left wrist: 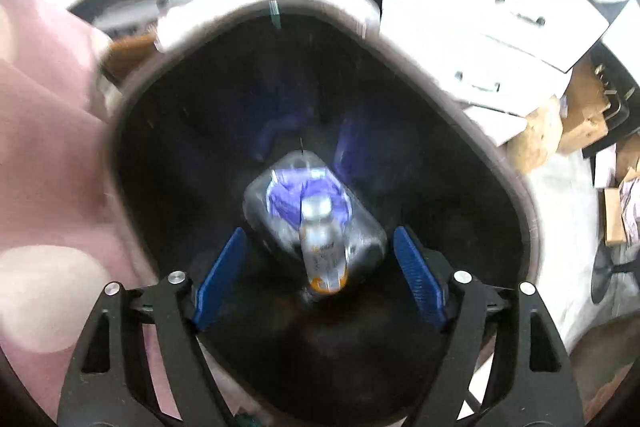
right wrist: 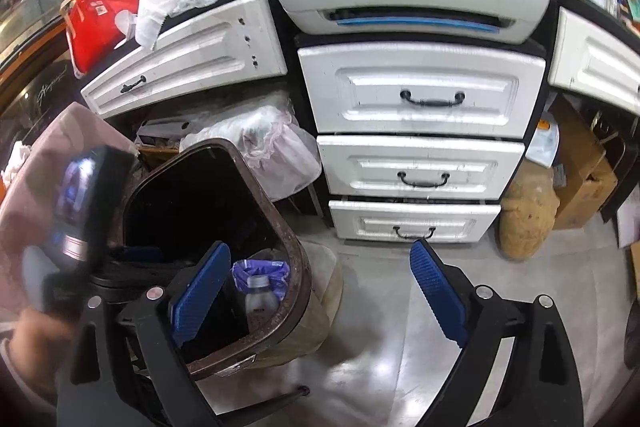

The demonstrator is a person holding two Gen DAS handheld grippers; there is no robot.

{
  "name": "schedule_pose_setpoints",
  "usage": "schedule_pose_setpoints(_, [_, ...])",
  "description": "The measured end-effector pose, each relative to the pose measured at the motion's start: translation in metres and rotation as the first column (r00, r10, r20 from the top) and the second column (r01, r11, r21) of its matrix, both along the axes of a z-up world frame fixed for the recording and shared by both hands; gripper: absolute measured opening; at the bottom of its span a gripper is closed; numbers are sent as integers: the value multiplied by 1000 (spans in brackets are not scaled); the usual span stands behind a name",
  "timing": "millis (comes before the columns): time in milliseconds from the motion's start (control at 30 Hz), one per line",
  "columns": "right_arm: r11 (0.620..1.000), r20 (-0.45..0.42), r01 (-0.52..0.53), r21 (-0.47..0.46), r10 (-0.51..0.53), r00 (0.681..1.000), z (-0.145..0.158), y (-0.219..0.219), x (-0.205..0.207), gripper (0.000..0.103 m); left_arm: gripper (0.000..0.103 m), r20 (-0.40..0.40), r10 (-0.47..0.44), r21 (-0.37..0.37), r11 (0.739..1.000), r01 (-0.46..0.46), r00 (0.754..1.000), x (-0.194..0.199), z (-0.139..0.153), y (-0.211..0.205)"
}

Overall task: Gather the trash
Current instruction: 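Lower the bottle into the bin and open the left tool, then move both tools back over the table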

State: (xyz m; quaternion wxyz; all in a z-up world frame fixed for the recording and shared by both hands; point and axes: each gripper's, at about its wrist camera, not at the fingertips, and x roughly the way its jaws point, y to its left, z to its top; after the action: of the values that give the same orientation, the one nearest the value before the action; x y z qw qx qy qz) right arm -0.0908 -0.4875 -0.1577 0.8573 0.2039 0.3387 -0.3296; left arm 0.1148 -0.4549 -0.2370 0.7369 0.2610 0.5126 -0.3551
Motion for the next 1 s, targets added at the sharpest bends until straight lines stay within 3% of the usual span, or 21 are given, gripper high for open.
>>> schedule_pose_setpoints(33, [1000,5,-1,-7,1,1000,3,1,0,90,83,44,5,-25,1000,-4,999,-3,13,3])
schedule_pose_setpoints(300, [997,28,-39,-66,41,999,27,12,4,94,89,172,73,-243,969,-30,982,-20,102,35])
schedule_pose_setpoints(433, [995,42,-61,-85,65,997,39,18,10,95,90,241,104,-295,955,-29,965,-24,136,54])
schedule_pose_setpoints(600, [987,52,-116,-110,122,991,57,28,27,95,91,253,155,-374,926,-51,955,-24,180,92])
schedule_pose_setpoints(833, [951,75,-253,-175,270,960,96,59,58,97,93,323,190,-406,913,-46,927,-44,213,152])
schedule_pose_setpoints(1000, [906,60,-368,-210,388,920,113,91,74,97,94,329,255,-418,903,-101,909,-44,219,203])
